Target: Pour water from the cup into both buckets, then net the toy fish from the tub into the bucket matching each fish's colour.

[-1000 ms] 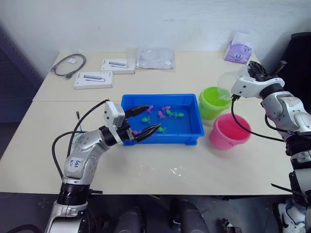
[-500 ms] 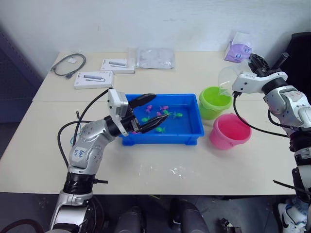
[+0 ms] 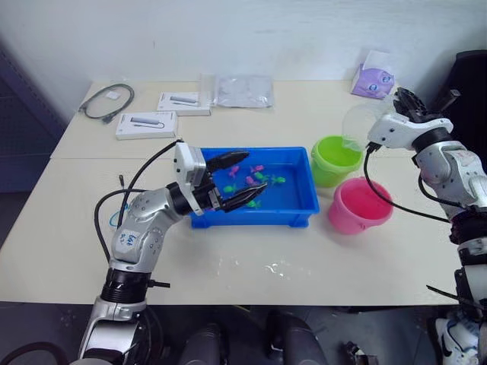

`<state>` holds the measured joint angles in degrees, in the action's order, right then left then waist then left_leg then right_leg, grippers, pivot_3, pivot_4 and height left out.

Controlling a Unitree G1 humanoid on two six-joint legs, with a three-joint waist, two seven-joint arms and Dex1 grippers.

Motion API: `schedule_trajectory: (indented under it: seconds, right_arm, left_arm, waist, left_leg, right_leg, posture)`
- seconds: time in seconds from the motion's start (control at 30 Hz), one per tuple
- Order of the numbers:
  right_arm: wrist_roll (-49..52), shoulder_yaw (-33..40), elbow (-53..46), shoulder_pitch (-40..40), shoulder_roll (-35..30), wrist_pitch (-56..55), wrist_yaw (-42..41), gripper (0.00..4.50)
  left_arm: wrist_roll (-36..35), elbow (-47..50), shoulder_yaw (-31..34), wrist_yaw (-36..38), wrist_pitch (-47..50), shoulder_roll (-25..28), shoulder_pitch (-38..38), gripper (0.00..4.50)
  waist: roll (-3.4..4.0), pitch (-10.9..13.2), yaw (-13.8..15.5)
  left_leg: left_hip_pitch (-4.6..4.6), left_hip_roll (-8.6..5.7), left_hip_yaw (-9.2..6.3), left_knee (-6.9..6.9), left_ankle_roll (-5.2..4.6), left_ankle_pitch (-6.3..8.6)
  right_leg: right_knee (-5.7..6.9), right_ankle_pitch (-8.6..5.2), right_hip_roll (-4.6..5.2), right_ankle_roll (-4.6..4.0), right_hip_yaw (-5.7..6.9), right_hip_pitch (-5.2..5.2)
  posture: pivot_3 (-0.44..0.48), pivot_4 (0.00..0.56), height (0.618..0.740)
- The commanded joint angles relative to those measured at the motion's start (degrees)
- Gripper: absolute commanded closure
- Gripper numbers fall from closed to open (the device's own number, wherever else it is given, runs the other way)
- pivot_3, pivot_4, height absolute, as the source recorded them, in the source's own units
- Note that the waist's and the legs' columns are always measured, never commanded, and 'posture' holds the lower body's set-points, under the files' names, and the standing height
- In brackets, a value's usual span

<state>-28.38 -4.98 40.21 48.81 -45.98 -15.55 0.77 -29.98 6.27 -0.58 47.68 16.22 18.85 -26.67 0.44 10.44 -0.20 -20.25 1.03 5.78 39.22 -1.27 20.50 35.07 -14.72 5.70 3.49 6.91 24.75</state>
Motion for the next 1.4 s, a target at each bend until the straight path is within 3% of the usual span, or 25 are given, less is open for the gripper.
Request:
schedule_trajectory:
  seconds: [0.03, 0.27, 0.37, 0.5, 0.67, 1.13, 1.23, 1.4]
  right_arm:
    - [13.55, 9.86, -6.44, -1.60, 0.56, 8.19, -7.55, 4.41]
    - [41.28, 32.09, -28.65, -13.28, 5.76, 34.95, -16.33, 4.41]
    - [47.29, 40.18, -36.56, -20.28, 7.98, 43.60, -13.52, 4.41]
    - [50.24, 47.33, -39.34, -29.23, 13.59, 44.36, -9.35, 4.41]
    - [47.52, 45.51, -35.00, -34.39, 18.38, 36.09, -8.39, 4.41]
    - [45.67, 40.34, -22.70, -34.49, 24.32, 22.24, -4.43, 4.41]
    - [45.09, 39.50, -22.77, -35.76, 23.76, 21.84, -4.55, 3.36]
    - [46.81, 39.29, -30.73, -41.60, 24.21, 26.12, -5.47, 0.70]
  left_arm:
    - [-1.24, 3.46, 1.56, 0.41, -0.63, 0.86, 0.43, 0.00]
    - [-3.29, 7.99, 1.96, 2.73, 2.50, 4.47, 1.26, 0.00]
    - [-3.32, 9.24, 2.01, 5.25, 2.84, 7.25, 2.74, 0.00]
    - [-4.95, 11.11, 2.31, 7.66, 4.39, 9.98, 5.02, 0.00]
    - [-5.29, 12.29, 1.39, 8.71, 5.20, 10.56, 6.87, 0.00]
    - [-7.07, 13.33, 2.04, 5.57, 7.78, 7.99, 6.34, 0.00]
    - [-7.47, 13.50, 2.14, 5.17, 8.27, 8.11, 6.28, 0.00]
    - [-8.03, 13.61, 3.09, 5.11, 9.16, 9.18, 7.53, 0.00]
  waist:
    - [0.00, 0.00, 0.03]
    - [0.01, 0.00, 0.49]
    - [0.01, -0.01, 0.49]
    - [0.01, -0.01, 0.35]
    - [0.04, 0.00, -0.31]
    - [0.04, 0.00, -0.25]
    - [0.04, 0.00, -0.03]
    - [0.04, 0.00, 0.04]
  left_leg:
    - [0.00, 0.00, 0.00, 0.00, 0.00, 0.00]
    - [-0.06, 0.00, -0.22, 0.01, -0.03, 0.01]
    - [-0.05, 0.03, -0.28, 0.00, -0.04, 0.02]
    - [-0.01, -0.01, -0.25, 0.00, -0.06, 0.04]
    - [0.08, -0.05, -0.05, -0.01, -0.09, 0.05]
    - [0.22, -0.04, 0.13, -0.05, -0.08, 0.05]
    - [0.21, -0.05, 0.12, -0.05, -0.08, 0.05]
    - [0.20, -0.04, 0.10, -0.05, -0.08, 0.05]
  right_leg:
    - [0.01, 0.00, 0.01, 0.00, 0.00, 0.01]
    - [-0.06, 0.00, 0.12, -0.01, 0.18, -0.07]
    - [-0.08, 0.00, 0.10, -0.01, 0.25, -0.11]
    - [-0.05, 0.00, 0.12, -0.01, 0.23, -0.15]
    - [0.00, 0.00, 0.08, -0.02, -0.04, -0.13]
    - [0.07, -0.01, 0.06, -0.03, -0.27, -0.07]
    - [0.06, -0.01, 0.08, -0.03, -0.26, -0.07]
    - [0.04, -0.01, 0.08, -0.03, -0.25, -0.07]
  posture:
    - [0.000, 0.150, 0.740]
    - [0.000, 0.150, 0.740]
    - [0.000, 0.150, 0.740]
    - [0.000, 0.150, 0.740]
    - [0.000, 0.150, 0.740]
    - [0.000, 0.150, 0.740]
    - [0.000, 0.150, 0.740]
    - [0.000, 0.150, 0.740]
